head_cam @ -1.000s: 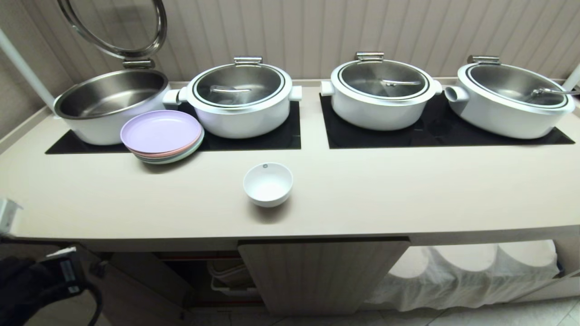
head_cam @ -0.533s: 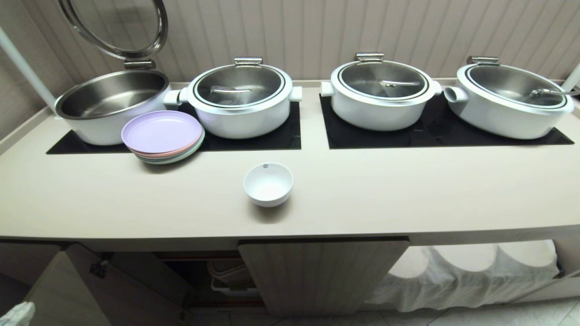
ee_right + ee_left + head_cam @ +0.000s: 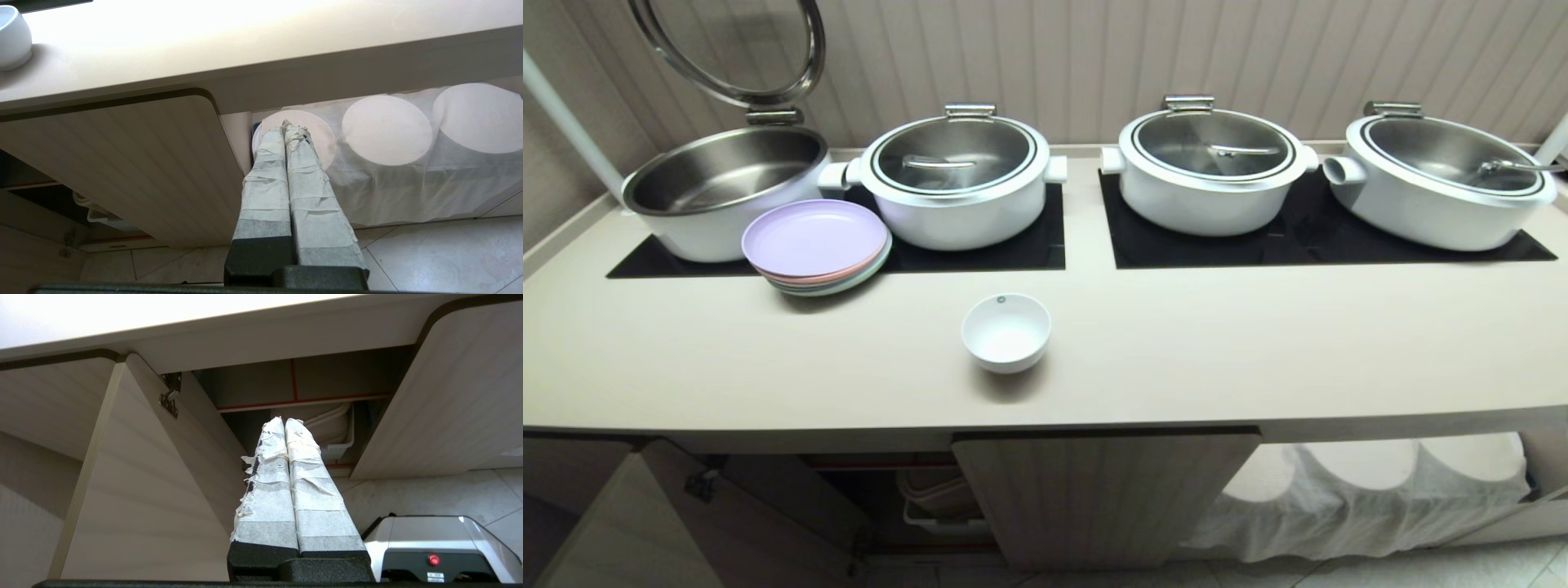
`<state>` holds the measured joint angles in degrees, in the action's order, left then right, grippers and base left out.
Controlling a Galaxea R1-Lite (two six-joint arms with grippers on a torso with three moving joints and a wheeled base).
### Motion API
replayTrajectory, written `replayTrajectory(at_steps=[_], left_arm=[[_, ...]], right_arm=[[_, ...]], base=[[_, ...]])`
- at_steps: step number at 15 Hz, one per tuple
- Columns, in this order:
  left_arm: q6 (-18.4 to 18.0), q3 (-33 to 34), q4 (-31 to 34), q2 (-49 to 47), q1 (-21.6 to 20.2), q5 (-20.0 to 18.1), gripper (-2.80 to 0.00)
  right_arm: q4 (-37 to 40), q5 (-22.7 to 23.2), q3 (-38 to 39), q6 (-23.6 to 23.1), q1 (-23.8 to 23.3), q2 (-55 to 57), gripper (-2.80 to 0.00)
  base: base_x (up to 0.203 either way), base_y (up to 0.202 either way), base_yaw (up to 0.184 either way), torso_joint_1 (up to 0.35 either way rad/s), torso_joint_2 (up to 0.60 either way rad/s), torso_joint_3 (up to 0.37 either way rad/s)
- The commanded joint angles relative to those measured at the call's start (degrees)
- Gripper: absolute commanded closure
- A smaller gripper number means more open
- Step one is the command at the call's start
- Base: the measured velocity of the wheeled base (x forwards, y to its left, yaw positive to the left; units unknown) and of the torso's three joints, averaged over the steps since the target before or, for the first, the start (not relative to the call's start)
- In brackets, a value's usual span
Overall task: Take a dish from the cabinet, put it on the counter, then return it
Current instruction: Pick up the bowl from the table
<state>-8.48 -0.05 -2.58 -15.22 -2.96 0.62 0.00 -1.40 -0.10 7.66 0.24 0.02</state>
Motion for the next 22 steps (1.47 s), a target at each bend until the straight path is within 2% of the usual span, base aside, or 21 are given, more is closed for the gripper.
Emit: replayTrajectory(at_steps=[1, 3, 5, 14, 16, 22], left_arm=[[-0.2, 0.0, 0.0, 4.1, 2.9, -0.1, 0.0], [-0.2, 0.0, 1.1, 11.2, 3.1, -2.3, 0.0], [1.8, -0.5, 3.6, 15.2, 3.1, -3.1, 0.0], [1.2, -0.4, 3.6, 15.2, 3.1, -3.2, 0.0], [-0.7, -0.2, 2.6, 15.2, 3.1, -3.7, 0.0], [-0.5, -0.1, 2.1, 15.2, 3.1, -3.7, 0.0]], right_arm=[[0.0, 0.0, 0.0, 0.0, 0.0, 0.0, 0.0], [0.0, 0.0, 0.0, 0.0, 0.0, 0.0, 0.0], [0.0, 0.0, 0.0, 0.0, 0.0, 0.0, 0.0], [0.0, 0.0, 0.0, 0.0, 0.0, 0.0, 0.0], [0.0, 0.0, 0.0, 0.1, 0.0, 0.0, 0.0], [0.0, 0.0, 0.0, 0.0, 0.0, 0.0, 0.0]], base=[[0.0, 0.0, 0.0, 0.0, 0.0, 0.0], [0.0, 0.0, 0.0, 0.0, 0.0, 0.0], [0.0, 0.0, 0.0, 0.0, 0.0, 0.0], [0.0, 0.0, 0.0, 0.0, 0.0, 0.0], [0.0, 0.0, 0.0, 0.0, 0.0, 0.0], [0.0, 0.0, 0.0, 0.0, 0.0, 0.0]])
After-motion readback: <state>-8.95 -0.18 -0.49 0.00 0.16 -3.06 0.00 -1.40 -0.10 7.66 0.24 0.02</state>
